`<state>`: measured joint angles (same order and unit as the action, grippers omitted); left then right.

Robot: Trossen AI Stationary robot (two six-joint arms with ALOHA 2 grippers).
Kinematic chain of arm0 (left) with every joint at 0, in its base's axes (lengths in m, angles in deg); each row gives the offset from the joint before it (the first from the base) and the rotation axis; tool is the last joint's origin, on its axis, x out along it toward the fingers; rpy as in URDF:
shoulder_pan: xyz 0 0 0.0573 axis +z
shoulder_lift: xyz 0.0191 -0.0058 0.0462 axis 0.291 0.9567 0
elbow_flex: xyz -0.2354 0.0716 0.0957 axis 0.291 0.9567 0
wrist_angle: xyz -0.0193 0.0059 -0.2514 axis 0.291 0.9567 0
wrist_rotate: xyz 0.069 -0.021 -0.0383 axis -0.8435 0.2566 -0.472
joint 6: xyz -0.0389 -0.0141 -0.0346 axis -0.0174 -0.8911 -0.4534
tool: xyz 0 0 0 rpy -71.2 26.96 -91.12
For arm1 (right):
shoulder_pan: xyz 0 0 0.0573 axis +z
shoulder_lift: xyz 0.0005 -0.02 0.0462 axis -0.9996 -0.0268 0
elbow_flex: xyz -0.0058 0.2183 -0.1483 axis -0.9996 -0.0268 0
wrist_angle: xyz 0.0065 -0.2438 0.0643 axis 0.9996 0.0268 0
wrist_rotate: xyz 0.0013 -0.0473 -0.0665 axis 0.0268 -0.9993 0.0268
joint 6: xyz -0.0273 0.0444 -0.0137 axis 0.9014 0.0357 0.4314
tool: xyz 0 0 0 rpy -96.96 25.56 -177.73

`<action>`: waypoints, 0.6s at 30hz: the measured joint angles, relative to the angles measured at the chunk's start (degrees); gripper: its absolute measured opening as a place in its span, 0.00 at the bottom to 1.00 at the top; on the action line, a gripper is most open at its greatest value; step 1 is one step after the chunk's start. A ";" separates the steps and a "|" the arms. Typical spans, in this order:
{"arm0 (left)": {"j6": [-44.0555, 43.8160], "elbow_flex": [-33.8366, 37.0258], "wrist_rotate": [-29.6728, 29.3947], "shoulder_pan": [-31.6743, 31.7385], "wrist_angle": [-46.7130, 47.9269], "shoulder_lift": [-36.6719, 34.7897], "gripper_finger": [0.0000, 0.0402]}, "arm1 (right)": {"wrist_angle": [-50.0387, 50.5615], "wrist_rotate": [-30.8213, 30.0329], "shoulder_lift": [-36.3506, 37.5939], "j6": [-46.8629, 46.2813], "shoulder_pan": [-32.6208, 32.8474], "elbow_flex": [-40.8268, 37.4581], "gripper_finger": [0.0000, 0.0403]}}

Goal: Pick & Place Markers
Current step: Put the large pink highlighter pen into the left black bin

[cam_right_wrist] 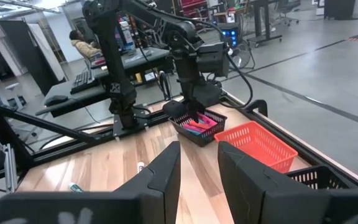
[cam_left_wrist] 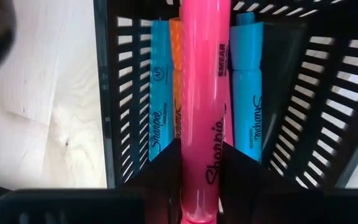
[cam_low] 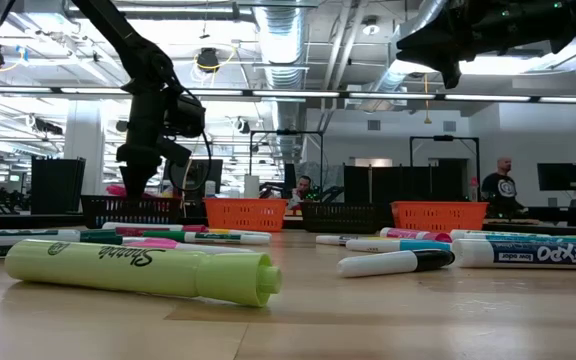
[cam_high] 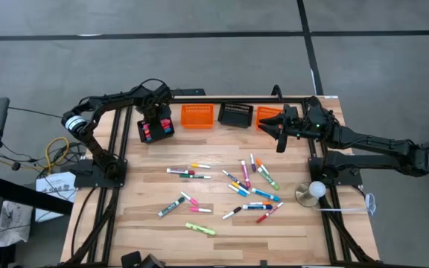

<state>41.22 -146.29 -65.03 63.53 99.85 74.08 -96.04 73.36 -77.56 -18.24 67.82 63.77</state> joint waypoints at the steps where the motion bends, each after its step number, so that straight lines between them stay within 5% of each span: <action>1: 0.01 0.00 0.08 0.00 -0.02 0.00 0.23 | 0.00 0.02 0.00 0.00 0.00 0.00 0.24; 11: -1.17 0.00 0.22 -0.18 0.67 -1.33 0.50 | 0.00 0.02 0.00 0.00 0.00 0.02 0.24; 18: -4.82 0.02 0.07 -1.35 1.72 -11.51 0.63 | 0.09 0.01 0.00 -0.13 0.00 0.02 0.24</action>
<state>36.40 -146.27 -64.96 62.18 101.57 62.57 -95.95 73.37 -77.56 -18.37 67.82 63.79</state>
